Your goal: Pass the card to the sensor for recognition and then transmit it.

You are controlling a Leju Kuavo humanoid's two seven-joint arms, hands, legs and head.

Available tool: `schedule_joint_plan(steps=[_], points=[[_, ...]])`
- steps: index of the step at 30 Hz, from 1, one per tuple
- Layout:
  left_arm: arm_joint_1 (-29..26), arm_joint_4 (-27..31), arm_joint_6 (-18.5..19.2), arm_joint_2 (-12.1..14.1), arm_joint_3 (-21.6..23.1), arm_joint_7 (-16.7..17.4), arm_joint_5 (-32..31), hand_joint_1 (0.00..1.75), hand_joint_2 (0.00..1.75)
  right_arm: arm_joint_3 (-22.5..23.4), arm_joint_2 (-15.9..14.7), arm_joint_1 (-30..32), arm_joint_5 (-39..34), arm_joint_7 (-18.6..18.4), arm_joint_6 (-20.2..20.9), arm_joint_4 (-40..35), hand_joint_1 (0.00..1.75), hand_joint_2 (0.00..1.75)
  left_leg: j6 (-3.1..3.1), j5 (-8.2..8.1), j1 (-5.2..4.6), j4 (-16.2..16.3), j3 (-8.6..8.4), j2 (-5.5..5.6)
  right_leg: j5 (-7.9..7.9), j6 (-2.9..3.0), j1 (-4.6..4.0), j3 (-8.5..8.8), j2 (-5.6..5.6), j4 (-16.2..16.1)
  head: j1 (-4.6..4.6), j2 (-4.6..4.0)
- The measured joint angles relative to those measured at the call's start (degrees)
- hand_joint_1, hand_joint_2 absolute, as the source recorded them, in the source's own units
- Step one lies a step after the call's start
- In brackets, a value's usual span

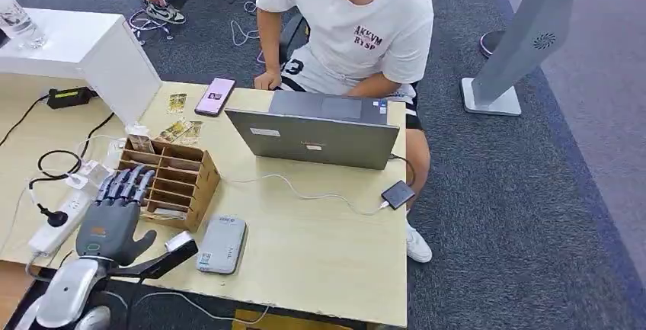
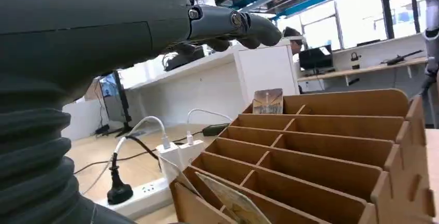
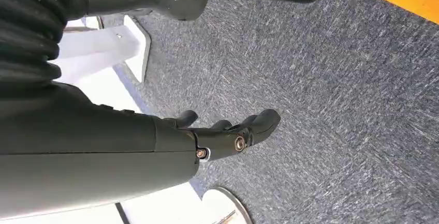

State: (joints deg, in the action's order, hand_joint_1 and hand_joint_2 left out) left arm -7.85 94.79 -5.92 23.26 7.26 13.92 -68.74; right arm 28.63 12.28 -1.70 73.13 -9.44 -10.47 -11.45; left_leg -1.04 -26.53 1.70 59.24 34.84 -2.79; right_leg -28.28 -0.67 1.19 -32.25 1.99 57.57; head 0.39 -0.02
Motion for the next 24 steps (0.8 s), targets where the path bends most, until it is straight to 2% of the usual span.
schedule_joint_plan(steps=[5,24], points=[[0.41,-1.7,-0.04,-0.72,-1.27,-0.07,-0.17,0.0,1.75,0.0,0.02,-0.03,0.13,0.0,-0.02,0.0,0.0,1.75,0.0,0.0,0.0,0.0,0.0,0.0,0.0,0.0,0.0,0.0,0.0,0.0,0.02,0.0],[2.1,-6.86,0.44,-2.54,-1.27,-0.11,-0.17,0.0,1.75,0.0,0.02,-0.06,1.03,-0.17,-0.07,0.0,0.0,1.75,0.0,0.0,0.0,0.0,0.0,0.0,0.0,0.0,0.0,-0.01,0.0,0.0,0.02,0.0]])
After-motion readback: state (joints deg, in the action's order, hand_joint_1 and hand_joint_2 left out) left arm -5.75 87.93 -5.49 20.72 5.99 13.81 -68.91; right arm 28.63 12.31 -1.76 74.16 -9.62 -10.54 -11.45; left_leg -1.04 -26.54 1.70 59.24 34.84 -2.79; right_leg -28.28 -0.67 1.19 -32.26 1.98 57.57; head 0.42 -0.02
